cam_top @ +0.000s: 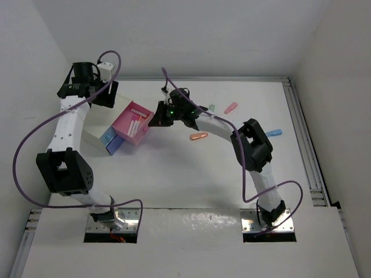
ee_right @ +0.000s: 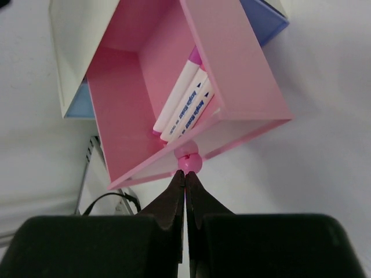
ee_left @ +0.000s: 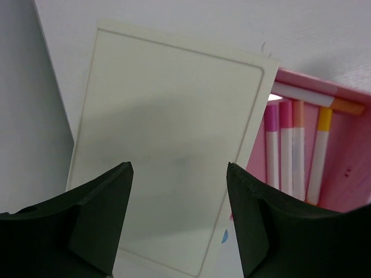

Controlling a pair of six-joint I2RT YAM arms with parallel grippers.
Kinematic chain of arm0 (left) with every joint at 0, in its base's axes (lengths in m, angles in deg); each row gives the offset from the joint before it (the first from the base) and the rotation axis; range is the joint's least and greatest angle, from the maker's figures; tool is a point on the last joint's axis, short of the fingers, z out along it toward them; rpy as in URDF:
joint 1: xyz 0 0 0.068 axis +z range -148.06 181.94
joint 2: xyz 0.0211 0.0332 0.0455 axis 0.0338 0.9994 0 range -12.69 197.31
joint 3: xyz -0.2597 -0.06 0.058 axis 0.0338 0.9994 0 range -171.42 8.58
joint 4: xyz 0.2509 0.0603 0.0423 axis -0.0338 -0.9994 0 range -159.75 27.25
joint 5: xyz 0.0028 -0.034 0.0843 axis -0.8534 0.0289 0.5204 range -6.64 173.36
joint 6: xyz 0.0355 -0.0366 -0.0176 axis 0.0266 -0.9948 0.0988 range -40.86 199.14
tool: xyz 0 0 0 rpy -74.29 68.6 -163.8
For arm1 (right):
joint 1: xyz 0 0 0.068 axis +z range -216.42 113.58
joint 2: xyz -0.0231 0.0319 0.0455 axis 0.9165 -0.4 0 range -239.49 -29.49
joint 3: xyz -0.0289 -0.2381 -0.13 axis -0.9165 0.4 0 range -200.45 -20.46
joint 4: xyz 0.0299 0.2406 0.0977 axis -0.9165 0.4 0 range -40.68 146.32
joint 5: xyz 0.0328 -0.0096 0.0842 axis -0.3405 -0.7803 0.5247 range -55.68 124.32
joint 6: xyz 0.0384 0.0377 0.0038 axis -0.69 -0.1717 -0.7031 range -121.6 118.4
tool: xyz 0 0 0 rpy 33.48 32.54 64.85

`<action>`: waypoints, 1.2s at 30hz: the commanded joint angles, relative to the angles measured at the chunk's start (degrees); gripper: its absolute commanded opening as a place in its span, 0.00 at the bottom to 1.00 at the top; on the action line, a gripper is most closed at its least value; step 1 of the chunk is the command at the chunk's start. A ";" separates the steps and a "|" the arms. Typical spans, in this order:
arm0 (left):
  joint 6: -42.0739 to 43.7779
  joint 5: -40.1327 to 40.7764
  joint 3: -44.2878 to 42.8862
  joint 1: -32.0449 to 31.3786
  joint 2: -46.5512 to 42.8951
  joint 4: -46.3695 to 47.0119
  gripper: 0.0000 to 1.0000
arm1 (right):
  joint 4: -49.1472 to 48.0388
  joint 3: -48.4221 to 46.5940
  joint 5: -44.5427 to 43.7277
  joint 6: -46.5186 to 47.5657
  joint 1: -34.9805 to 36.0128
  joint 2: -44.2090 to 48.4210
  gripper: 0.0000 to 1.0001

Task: Sort the stationery into containers
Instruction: Close the drawer in the storage box.

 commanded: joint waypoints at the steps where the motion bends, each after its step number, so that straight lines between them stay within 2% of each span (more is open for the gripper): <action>1: 4.06 3.79 1.50 -0.45 0.84 -0.55 0.72 | -5.07 -2.86 -1.44 -3.74 0.20 -0.95 0.00; 7: 5.30 8.98 4.76 -2.48 2.95 1.39 0.72 | -6.39 -2.86 -1.53 -5.59 0.99 -2.54 0.00; 21: 6.53 4.77 4.76 -3.01 5.59 -0.45 0.73 | -9.12 -7.95 -2.15 -7.26 2.13 -8.16 0.00; 36: 6.70 3.01 5.81 -3.01 6.55 -0.98 0.73 | -25.29 -16.12 -8.38 -12.36 5.47 -18.53 0.00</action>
